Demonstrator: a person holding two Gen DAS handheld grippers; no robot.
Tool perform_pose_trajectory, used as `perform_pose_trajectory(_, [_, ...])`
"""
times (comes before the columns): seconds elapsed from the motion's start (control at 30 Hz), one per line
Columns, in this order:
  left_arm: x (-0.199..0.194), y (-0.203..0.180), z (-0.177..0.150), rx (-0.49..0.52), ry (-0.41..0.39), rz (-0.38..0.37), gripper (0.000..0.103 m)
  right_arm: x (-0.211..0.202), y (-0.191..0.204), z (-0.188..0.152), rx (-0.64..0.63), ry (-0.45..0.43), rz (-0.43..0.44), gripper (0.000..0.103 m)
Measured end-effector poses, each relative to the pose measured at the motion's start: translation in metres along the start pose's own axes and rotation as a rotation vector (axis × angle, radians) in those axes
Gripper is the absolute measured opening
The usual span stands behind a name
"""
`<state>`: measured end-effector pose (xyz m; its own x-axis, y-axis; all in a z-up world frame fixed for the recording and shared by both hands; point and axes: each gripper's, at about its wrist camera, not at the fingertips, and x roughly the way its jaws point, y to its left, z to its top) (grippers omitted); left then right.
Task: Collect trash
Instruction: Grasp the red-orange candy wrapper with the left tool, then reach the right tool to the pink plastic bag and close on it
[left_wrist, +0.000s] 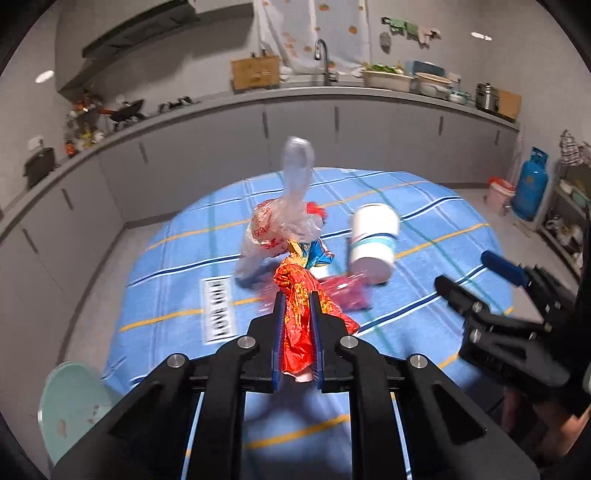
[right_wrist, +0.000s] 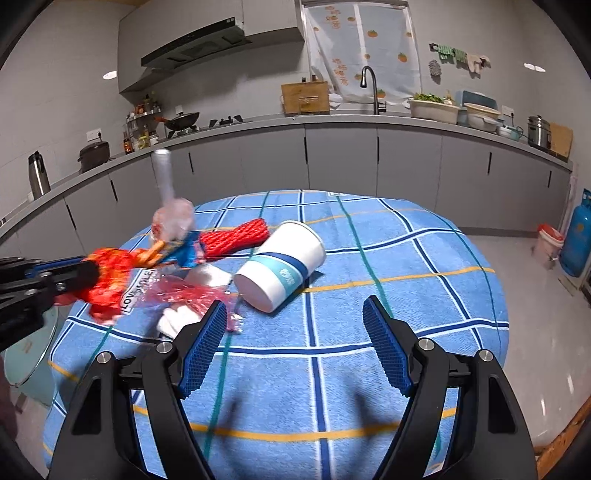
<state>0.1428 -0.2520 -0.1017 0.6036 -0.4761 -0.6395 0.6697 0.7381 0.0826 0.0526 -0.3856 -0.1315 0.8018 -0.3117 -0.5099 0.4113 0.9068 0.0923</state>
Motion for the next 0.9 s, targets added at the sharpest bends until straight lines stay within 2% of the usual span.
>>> perform_pose_trajectory(0.17, [-0.012,0.007,-0.023,-0.016,0.048,-0.049,0.013,-0.001,0.01,0.001,-0.015,-0.001,0.009,0.075])
perform_pose_trajectory(0.33, [-0.028,0.006,-0.025,-0.028,-0.014,-0.065,0.013,0.001,0.017,0.0,-0.029,0.004,0.009,0.075])
perform_pose_trajectory(0.43, [-0.035,0.006,-0.02,-0.026,-0.074,-0.012,0.012,0.001,0.017,0.001,-0.035,0.004,0.001,0.075])
perform_pose_trajectory(0.5, [-0.036,0.008,-0.016,-0.04,-0.1,-0.009,0.012,0.003,0.017,0.001,-0.032,0.009,-0.001,0.075])
perform_pose_trajectory(0.63, [-0.029,0.014,-0.011,-0.059,-0.104,0.013,0.012,0.004,0.018,0.001,-0.03,0.01,0.008,0.075])
perform_pose_trajectory(0.9, [-0.035,0.037,-0.007,-0.093,-0.154,0.129,0.012,0.026,0.041,0.012,-0.066,0.036,0.059,0.075])
